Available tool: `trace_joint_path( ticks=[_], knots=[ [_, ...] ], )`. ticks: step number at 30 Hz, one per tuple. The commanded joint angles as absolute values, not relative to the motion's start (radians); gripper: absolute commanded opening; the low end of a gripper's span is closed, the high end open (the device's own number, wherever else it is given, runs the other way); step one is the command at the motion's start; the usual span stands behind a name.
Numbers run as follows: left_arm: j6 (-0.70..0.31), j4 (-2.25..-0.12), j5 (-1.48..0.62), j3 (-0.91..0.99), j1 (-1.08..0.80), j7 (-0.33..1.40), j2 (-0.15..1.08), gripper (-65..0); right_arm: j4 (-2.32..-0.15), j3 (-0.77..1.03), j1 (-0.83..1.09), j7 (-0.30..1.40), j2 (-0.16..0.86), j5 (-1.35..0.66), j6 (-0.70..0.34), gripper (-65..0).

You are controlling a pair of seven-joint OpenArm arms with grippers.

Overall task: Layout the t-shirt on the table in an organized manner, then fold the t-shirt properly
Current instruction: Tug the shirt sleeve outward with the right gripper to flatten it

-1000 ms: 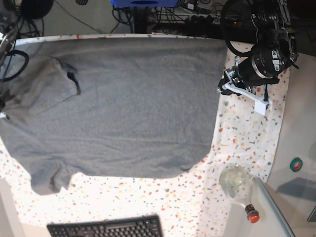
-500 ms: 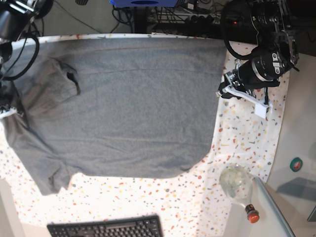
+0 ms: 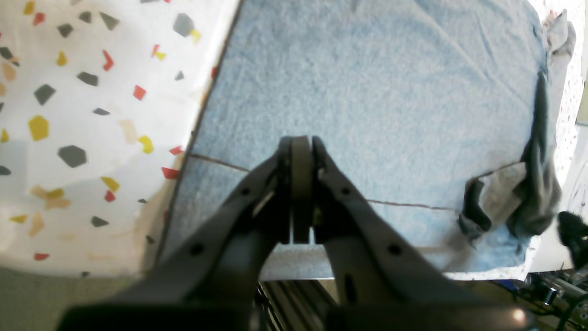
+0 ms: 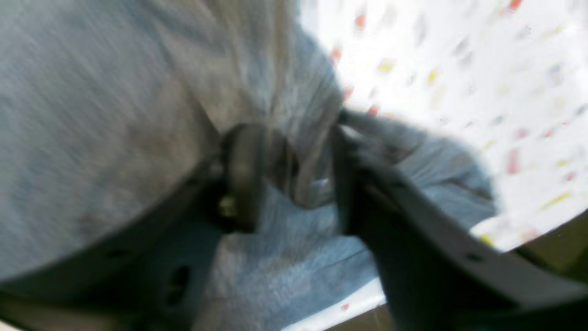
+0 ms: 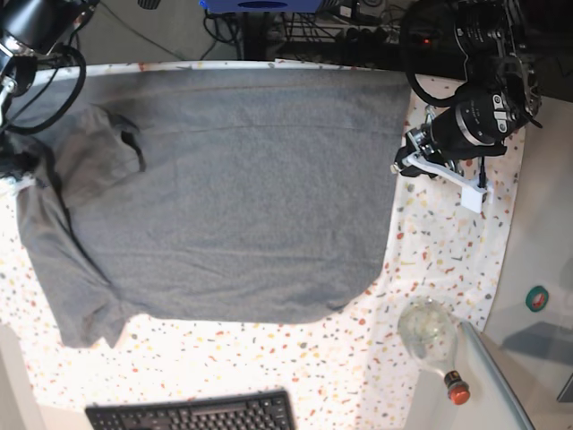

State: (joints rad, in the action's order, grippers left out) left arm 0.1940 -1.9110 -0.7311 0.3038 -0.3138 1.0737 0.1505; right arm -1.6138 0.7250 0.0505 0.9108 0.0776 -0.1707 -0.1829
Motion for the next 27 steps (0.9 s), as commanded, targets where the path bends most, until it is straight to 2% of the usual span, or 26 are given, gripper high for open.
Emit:
trace_joint_path(
  ticks=[1,5,9,12,13,17,19,27],
  knots=[
    [0.191,-1.926,-0.739,0.308,-0.309,1.066,0.159,-65.0,-1.650,0.727,0.028,0.883,0.096,-0.171,-0.186,-39.0],
    [0.191,-1.926,-0.739,0.308,-0.312,1.066,0.159,-65.0,-1.573,0.720,-0.084,0.809,0.156,-0.166,-0.188,-38.6],
    [0.191,-1.926,-0.739,0.308,-0.312,1.066,0.159,-65.0,-1.158,0.608,-0.306,0.737,0.315,-0.166,-0.183,-38.4],
    [0.191,-1.926,-0.739,0.308,-0.312,1.066,0.159,-65.0,-0.814,0.536,-0.455,0.605,0.395,-0.166,-0.182,-38.0],
    [0.191,-1.926,-0.739,0.308,-0.314,1.066,0.159,-65.0,-0.707,0.516,-0.499,0.553,0.417,-0.166,-0.182,-35.9],
    [0.191,-1.926,-0.739,0.308,-0.328,1.066,0.159,-65.0,-0.381,0.453,-0.602,0.341,0.461,-0.166,-0.182,-18.6],
    [0.191,-1.926,-0.739,0.308,-0.332,1.066,0.159,-65.0,-0.346,0.427,-0.602,0.277,0.460,-0.166,-0.182,-15.3],
    [0.191,-1.926,-0.739,0.308,-0.348,1.066,0.159,-65.0,-0.337,0.392,-0.549,0.191,0.441,-0.166,-0.180,-15.5]
  ],
)
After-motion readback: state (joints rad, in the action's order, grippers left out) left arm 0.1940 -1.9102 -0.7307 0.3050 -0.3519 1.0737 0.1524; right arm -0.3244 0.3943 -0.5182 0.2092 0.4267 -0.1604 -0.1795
